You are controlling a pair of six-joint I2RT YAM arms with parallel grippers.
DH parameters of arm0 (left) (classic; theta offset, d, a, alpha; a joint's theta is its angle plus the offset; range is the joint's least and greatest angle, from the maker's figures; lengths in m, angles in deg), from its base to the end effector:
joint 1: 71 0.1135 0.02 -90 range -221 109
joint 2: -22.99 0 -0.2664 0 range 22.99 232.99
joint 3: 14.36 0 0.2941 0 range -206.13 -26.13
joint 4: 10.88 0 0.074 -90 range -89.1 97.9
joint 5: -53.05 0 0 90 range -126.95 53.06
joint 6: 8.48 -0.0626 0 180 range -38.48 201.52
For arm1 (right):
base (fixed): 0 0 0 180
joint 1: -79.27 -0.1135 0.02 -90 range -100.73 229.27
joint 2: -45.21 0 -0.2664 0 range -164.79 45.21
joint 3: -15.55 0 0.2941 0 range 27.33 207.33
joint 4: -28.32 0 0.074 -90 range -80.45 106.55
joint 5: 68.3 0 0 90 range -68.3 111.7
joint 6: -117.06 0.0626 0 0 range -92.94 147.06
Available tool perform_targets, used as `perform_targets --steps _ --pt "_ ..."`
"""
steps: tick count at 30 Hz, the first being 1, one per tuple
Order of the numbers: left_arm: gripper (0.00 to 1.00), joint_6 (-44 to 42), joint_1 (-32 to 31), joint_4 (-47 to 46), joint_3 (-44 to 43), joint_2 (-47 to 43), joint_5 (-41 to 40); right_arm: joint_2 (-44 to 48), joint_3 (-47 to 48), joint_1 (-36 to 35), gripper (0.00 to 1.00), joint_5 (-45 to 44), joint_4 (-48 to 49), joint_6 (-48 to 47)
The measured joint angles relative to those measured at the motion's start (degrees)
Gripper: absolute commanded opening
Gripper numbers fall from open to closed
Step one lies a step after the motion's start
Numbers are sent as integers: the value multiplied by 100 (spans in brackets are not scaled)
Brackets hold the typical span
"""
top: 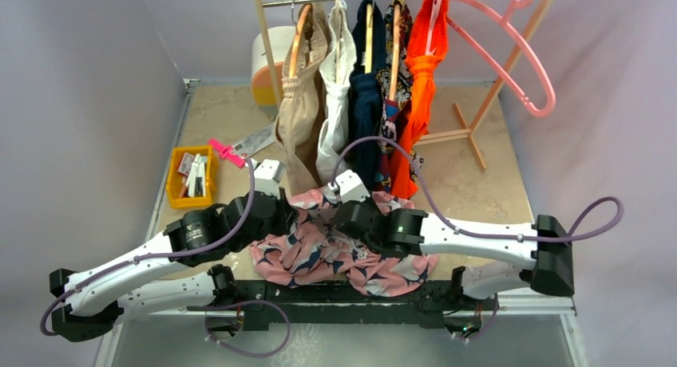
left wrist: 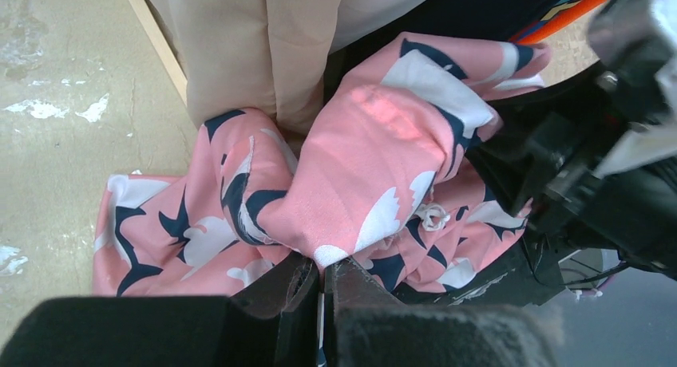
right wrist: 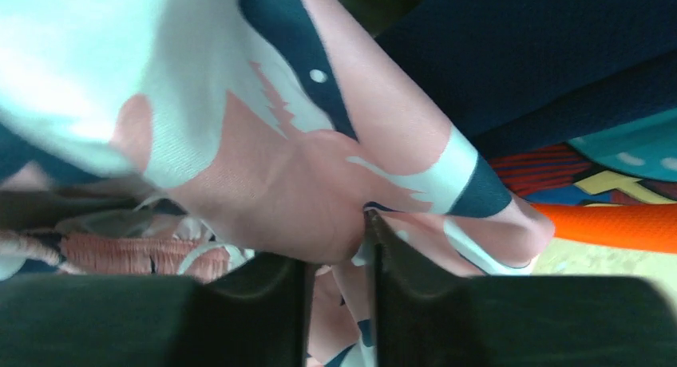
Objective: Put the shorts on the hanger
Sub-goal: Adjust the shorts at the center of the board.
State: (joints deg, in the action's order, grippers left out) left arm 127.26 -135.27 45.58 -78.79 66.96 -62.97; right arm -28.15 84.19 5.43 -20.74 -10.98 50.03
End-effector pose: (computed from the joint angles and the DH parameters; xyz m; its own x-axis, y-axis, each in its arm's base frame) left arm 0.1156 -0.1765 0.3247 -0.6475 -0.1388 -0.7493 0.2747 0.8746 -0.3994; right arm 0.1305 0.2987 0.2610 -0.4020 -0.3525 -0.8451 -0.4528 0.8787 -0.1511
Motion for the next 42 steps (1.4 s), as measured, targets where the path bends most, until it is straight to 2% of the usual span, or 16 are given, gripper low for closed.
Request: perform_targets --steps 1,4,7,11,15,18,21,29,36,37,38,42 --pt "0 -31 0 42 -44 -2 7 -107 46 4 0 -52 -42 31" --pt "0 -184 0 289 -310 9 74 -35 66 -52 0 87 52 -179" --pt "0 -452 0 728 -966 81 227 813 136 -166 0 990 372 -667" --pt "0 -894 0 1012 -2306 151 492 1976 979 -201 0 2544 855 -1025" --pt "0 -1172 0 811 -2817 -85 654 2590 1558 -205 0 3095 1552 -1123" --pt "0 -1255 -22 584 -2686 -264 782 2776 1429 -208 0 2935 1700 -1075" --pt "0 -1250 -15 544 -2184 -262 754 2579 1008 -197 0 2605 1670 -883" --pt "0 -1167 -13 345 -553 452 723 1687 243 -20 0 1606 999 24" --pt "0 -916 -13 -103 50 581 393 1676 -208 940 0 1539 896 754" --pt "0 -874 -13 -190 107 581 363 1698 -299 1062 2 1532 868 839" --pt "0 -835 -15 -245 151 586 348 1709 -354 1134 9 1532 815 909" --pt "0 -691 -13 -535 363 608 332 1659 -400 1200 39 1532 603 1104"
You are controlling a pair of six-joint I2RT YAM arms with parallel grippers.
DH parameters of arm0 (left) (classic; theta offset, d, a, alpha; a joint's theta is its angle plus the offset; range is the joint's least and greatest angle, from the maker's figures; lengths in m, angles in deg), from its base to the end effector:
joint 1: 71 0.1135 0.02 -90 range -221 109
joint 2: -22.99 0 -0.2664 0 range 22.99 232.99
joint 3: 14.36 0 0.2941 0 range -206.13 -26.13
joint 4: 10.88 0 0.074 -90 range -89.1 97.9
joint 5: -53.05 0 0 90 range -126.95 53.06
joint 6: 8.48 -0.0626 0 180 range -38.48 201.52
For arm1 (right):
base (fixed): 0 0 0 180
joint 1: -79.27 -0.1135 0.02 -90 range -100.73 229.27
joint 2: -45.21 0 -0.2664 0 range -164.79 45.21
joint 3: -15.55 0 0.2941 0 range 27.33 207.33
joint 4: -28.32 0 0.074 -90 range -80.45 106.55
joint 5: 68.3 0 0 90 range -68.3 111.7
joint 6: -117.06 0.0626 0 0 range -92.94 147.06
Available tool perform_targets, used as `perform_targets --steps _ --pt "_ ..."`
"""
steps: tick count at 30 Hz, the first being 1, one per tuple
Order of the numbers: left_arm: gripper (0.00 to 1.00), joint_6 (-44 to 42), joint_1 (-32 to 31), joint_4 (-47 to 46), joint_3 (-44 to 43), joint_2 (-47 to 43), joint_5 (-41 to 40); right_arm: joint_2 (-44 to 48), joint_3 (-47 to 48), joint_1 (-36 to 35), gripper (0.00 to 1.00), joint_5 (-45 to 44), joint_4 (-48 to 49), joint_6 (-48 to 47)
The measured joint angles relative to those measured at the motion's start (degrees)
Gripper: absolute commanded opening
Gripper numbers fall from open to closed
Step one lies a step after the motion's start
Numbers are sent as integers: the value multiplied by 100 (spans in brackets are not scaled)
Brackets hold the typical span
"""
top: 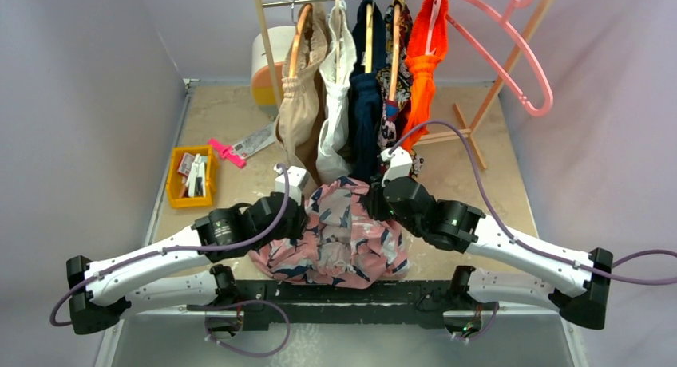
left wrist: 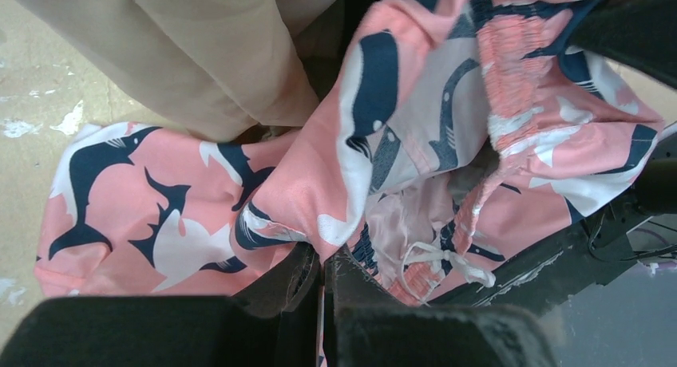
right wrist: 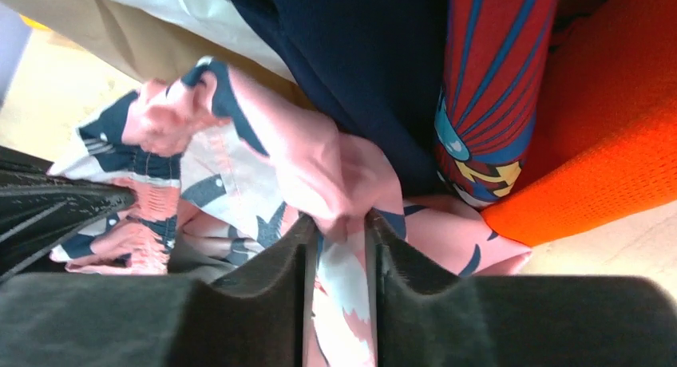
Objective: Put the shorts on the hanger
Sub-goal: Adjust the shorts at the center of the board.
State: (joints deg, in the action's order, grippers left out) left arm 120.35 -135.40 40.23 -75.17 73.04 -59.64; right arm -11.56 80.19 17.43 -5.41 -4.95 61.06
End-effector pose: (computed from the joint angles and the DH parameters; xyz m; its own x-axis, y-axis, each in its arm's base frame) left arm 0.1247 -0.2045 0.2873 -0.6600 0.0387 -0.7503 0.3738 0.8832 -0.2833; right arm 0.1585 0.2356 0.3210 -0.4980 0.1243 -0.8582 -0.3763 0.8606 0.3431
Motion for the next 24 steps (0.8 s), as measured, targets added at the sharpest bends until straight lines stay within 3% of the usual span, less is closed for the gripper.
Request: perform_targets --steps 2,7,13,17,24 --pt "0 61 0 -138 61 48 -2 -24 0 -2 49 0 -81 -28" --pt "0 205 0 -575 140 302 15 -20 79 -2 55 -39 -398 -271" --pt "0 350 -2 -1067 142 789 39 195 525 -2 47 37 -643 -828" --pt "0 385 0 -1200 142 999 35 160 1016 -22 45 557 -638 -1130" --pt "0 474 -2 -1279 166 918 -11 -691 1207 -461 47 863 -656 -1108"
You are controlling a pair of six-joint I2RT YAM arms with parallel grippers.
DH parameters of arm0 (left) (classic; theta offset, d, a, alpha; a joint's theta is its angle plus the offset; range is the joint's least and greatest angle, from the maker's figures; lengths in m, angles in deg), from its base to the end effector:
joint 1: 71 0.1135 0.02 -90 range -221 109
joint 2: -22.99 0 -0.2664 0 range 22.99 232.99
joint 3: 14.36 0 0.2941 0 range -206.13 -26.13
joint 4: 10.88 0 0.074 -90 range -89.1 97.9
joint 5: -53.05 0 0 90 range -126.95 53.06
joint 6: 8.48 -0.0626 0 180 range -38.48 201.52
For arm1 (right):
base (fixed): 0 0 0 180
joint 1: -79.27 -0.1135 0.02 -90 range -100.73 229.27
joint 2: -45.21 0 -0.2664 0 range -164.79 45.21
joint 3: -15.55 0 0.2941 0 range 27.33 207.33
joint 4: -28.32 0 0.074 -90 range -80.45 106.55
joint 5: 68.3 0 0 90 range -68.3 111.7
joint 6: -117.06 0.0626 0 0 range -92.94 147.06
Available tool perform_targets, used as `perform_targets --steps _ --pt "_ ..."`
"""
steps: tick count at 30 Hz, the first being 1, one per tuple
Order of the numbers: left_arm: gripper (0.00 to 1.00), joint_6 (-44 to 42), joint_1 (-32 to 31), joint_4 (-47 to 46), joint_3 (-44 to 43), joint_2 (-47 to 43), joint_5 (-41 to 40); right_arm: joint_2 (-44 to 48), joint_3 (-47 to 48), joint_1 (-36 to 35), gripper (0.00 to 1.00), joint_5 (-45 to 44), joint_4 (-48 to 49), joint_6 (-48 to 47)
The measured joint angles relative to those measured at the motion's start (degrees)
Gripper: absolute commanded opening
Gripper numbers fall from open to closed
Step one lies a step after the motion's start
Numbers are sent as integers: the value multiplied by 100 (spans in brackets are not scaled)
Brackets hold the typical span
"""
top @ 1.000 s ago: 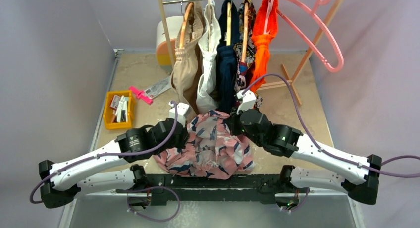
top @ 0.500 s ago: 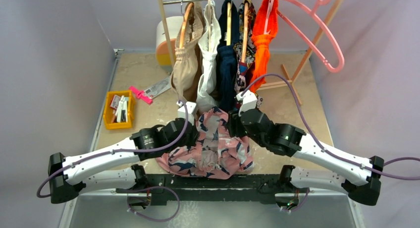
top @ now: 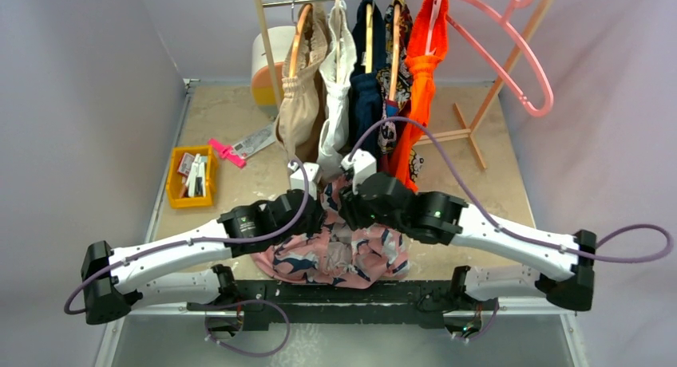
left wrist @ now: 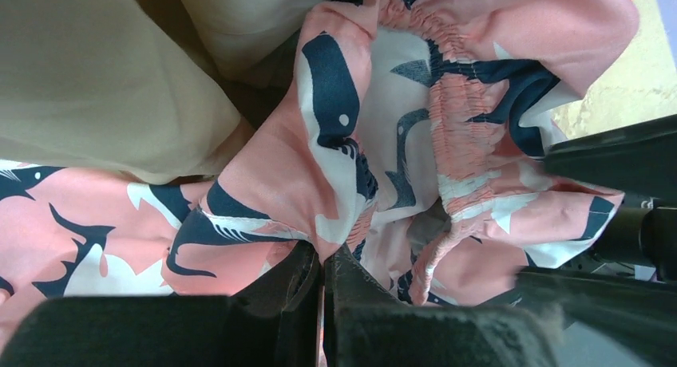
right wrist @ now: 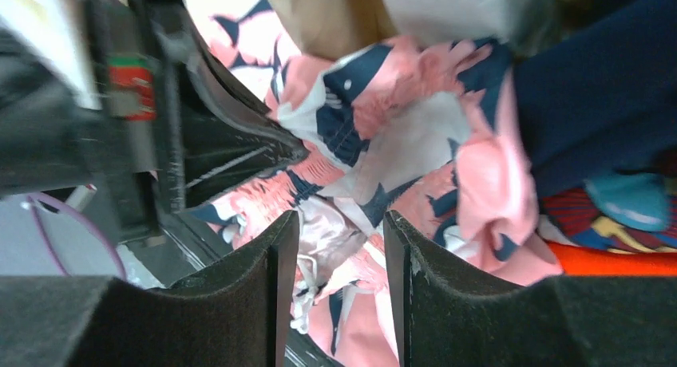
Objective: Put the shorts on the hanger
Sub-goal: Adjust the shorts at the center of the board.
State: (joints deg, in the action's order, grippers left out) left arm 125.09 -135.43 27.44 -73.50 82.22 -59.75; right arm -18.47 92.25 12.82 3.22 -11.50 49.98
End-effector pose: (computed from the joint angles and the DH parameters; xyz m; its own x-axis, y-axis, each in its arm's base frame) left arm 0.1432 -0.2430 0.2601 -0.6771 -0.0570 -0.7337 0.3227 0.8730 -0.3656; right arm 0.1410 0.2739 0.3584 -0.4605 -0.1321 -0.8778 -0.6265 0.7489 0.2160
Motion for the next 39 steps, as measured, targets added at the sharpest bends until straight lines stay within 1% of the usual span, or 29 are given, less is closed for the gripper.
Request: perform_targets --steps 4,16,22,29,35,37,39 --pt "0 66 0 2 55 -197 -24 -472 -136 -94 49 -2 -81 153" --pt "0 92 0 52 160 -614 -63 -922 -372 -98 60 -398 -444 855" --pt "0 109 0 116 223 -728 -61 -1248 -529 -101 62 -507 -487 1106" --pt "0 146 0 188 227 -857 -63 -1449 -529 -105 62 -1084 -734 1351" --pt "0 151 2 223 229 -872 -66 -1661 -531 -103 59 -1434 -994 1493" --pt "0 173 0 225 229 -879 -66 -1700 -531 -103 54 -1510 -1054 1521" --pt "0 188 0 227 229 -881 -70 -1733 -531 -103 45 -1554 -1093 1547"
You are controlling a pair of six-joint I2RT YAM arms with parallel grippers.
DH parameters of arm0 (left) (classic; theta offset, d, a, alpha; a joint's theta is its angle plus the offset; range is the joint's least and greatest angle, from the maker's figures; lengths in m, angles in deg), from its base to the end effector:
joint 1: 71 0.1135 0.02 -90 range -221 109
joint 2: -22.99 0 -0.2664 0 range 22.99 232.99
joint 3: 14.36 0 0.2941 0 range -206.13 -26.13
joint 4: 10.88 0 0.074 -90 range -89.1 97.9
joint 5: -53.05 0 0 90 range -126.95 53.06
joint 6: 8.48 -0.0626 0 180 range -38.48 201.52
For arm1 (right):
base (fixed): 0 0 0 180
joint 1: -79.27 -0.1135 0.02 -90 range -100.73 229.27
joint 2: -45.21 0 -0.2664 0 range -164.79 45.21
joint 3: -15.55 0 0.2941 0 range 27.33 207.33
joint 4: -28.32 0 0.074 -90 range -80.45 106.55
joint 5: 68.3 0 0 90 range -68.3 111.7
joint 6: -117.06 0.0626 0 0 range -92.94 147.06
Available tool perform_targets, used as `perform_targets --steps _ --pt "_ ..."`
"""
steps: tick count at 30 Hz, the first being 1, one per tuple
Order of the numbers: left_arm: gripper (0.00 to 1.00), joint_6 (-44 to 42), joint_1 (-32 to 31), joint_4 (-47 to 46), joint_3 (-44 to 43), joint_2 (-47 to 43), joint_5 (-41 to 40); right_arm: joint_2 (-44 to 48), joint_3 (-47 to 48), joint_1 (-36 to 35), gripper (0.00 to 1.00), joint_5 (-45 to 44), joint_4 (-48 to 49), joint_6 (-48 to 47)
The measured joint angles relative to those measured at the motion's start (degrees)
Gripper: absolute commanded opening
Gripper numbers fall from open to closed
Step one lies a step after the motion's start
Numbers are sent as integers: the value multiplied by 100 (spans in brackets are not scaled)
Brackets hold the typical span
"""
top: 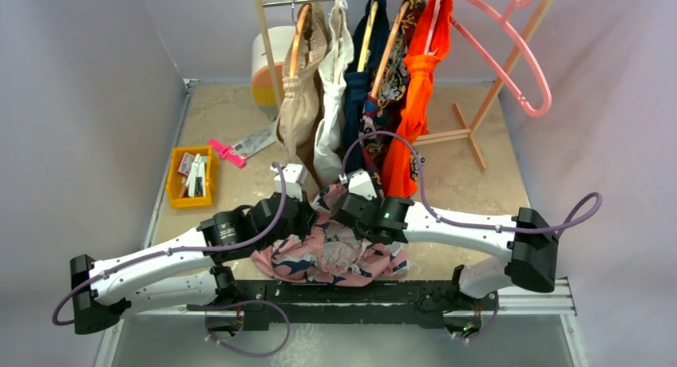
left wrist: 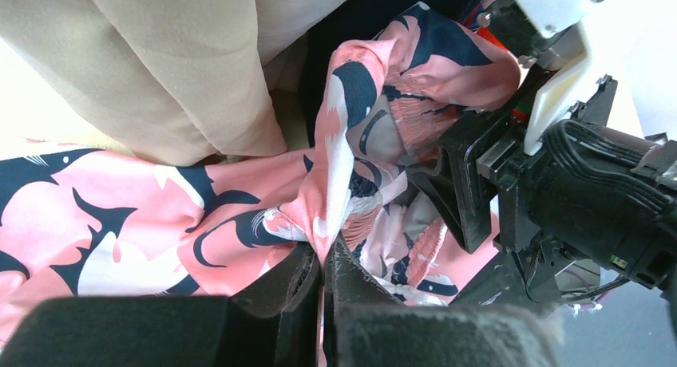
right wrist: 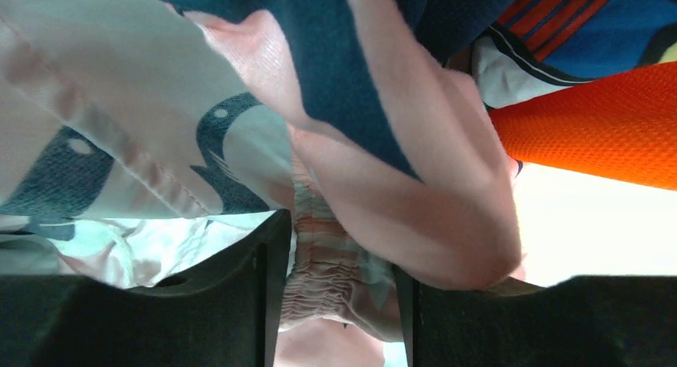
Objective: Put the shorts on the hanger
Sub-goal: Adjust the shorts at the center of the board.
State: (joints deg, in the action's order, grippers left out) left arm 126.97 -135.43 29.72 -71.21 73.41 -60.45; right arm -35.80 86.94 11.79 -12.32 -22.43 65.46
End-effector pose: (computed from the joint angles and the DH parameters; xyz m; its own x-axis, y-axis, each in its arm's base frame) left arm 0.1310 -0.2159 0.2780 -0.6581 -0.1387 -0.7400 0.3077 0.8475 -0.4325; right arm 0.1590 0.2920 0.2181 -0.6707 -0.2734 -0.6895 -0.3102 0.9478 -0.0740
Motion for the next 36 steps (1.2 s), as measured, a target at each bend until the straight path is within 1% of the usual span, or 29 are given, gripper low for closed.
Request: perform_targets --steps 1,4,5,6,11,15,16,17,18,20,22,23,25,30,33,36 --pt "0 2 0 0 0 -2 -2 -22 0 -2 39 -11 -22 13" --pt "0 2 2 2 0 -15 -15 -81 2 -2 15 -94 -107 48" --pt "0 2 0 7 0 -20 -17 -83 2 -2 5 -116 -142 70" --pt "0 2 0 13 0 -28 -31 -79 7 -2 0 -131 -168 76" --pt "0 2 0 52 4 -39 -109 205 37 -2 0 103 -146 59" --pt "0 2 0 66 63 9 -236 1003 37 -2 0 535 153 24" --pt "2 2 0 72 79 35 -262 1241 37 -2 0 610 275 28" --pt "11 2 0 85 94 76 -299 1469 35 -2 0 660 402 46" --pt "26 2 0 111 96 122 -337 1639 35 -2 0 671 509 70" --pt "47 -13 0 164 96 177 -396 1895 22 -2 0 654 682 175" --pt "59 -4 2 254 96 195 -433 1954 -20 -2 0 638 758 308" --pt "63 2 2 299 96 197 -444 1945 -68 -2 0 627 800 387" --pt "66 4 2 433 96 190 -444 1880 -210 -2 0 616 866 522" --pt "68 39 0 1051 -4 127 -439 1681 -398 -2 0 603 925 761" --pt "68 57 2 1521 -240 94 -417 1585 -402 -2 0 553 979 817" --pt "68 50 0 1932 -557 111 -227 1528 -402 -2 0 503 992 852"
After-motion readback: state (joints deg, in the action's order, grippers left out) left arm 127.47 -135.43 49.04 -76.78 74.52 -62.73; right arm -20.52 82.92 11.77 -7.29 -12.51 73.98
